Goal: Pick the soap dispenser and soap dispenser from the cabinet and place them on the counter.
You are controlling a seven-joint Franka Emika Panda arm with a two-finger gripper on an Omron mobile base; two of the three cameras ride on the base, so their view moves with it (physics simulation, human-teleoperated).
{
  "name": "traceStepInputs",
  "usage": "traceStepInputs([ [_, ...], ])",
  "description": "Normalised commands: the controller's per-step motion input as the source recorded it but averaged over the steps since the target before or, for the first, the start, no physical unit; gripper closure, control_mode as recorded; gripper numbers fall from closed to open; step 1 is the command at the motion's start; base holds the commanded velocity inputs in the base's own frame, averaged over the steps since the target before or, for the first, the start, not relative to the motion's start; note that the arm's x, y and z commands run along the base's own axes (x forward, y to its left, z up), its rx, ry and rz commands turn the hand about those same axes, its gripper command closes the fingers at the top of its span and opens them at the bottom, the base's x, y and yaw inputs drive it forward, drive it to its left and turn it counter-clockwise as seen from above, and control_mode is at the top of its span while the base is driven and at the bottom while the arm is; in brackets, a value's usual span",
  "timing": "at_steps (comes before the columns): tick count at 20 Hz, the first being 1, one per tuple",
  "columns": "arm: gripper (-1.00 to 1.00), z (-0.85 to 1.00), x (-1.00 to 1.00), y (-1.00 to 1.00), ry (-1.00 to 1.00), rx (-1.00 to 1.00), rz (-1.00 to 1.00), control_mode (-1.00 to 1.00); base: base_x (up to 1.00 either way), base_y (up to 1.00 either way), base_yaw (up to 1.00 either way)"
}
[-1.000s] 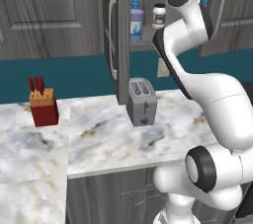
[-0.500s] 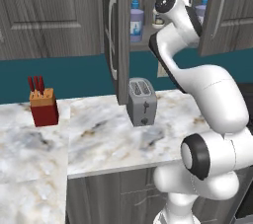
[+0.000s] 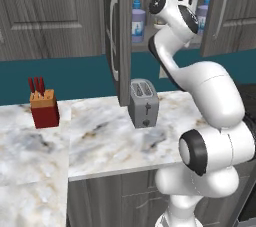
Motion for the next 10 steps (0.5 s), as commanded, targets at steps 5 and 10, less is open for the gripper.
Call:
traceStepInputs([
  [5, -1.00, -0.03, 0.01, -0.17, 0.00, -0.06, -0.17, -1.00, 0.00, 0.00, 0.00],
  [10, -1.00, 0.02, 0.07, -0.23, 0.00, -0.09, -0.13, -1.00, 0.00, 0.00, 0.00],
])
